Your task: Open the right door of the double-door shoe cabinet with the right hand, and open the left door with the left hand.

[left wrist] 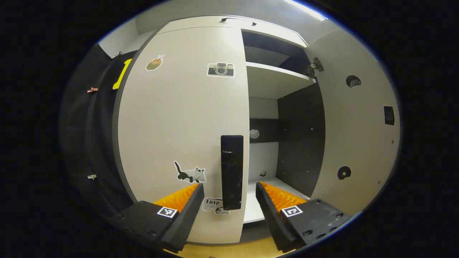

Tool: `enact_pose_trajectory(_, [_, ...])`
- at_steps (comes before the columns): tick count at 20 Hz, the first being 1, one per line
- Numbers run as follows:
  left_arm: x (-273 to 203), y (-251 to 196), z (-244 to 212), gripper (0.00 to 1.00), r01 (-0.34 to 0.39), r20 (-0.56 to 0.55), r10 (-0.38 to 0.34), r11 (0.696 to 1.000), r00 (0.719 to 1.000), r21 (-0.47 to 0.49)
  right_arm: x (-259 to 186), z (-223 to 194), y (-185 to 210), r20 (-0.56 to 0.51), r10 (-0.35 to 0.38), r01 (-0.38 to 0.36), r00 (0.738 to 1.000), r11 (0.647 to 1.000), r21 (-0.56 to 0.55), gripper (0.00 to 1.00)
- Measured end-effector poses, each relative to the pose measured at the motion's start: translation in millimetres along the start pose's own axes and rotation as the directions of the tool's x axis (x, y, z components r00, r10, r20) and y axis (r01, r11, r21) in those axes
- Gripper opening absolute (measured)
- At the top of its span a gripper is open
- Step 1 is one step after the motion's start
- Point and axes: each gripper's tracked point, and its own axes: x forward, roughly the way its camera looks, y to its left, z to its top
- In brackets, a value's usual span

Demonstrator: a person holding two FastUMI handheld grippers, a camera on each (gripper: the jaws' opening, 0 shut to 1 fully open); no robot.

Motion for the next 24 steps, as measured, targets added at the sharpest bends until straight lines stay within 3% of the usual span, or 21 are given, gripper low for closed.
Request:
enact_pose_trajectory(3, [15.0,0.4,-4.3,0.81,-0.017,-0.018,0.016,1.0,1.0,-0.024,3.4,1.7,8.4,0.018,0.036,-0.035,0.999,0.999,-0.012,0.99])
enact_pose_trajectory(6, [25.0,2.2,0.6,0.65,-0.042,-0.006,0.041,0.997,0.999,-0.063,20.7,0.4,13.0,0.009,0.099,-0.099,0.995,0.995,-0.014,0.99])
enact_pose_trajectory(11, [30.7,-0.4,1.6,0.44,-0.102,-0.019,0.101,0.993,0.995,-0.061,42.2,-2.0,19.5,0.01,0.218,-0.218,0.976,0.976,-0.02,0.99])
enact_pose_trajectory(12, [32.3,0.5,0.4,0.36,-0.115,-0.015,0.114,0.992,0.993,-0.047,43.5,-3.4,22.2,0.011,0.247,-0.246,0.969,0.969,-0.022,0.99])
enact_pose_trajectory(16, [32.7,0.6,-3.7,0.29,-0.108,-0.019,0.108,0.994,0.994,-0.017,48.0,-19.7,31.1,-0.031,0.349,-0.349,0.937,0.937,-0.007,0.99])
enact_pose_trajectory(20, [34.1,1.2,-5.0,0.1,-0.135,-0.04,0.135,0.991,0.99,-0.004,49.9,-36.2,25.5,-0.088,0.401,-0.398,0.912,0.916,0.047,0.99])
enact_pose_trajectory(24, [33.1,1.0,-5.6,0.1,-0.134,-0.046,0.133,0.991,0.99,-0.012,47.0,-40.7,20.2,-0.079,0.414,-0.415,0.907,0.91,0.002,0.99])
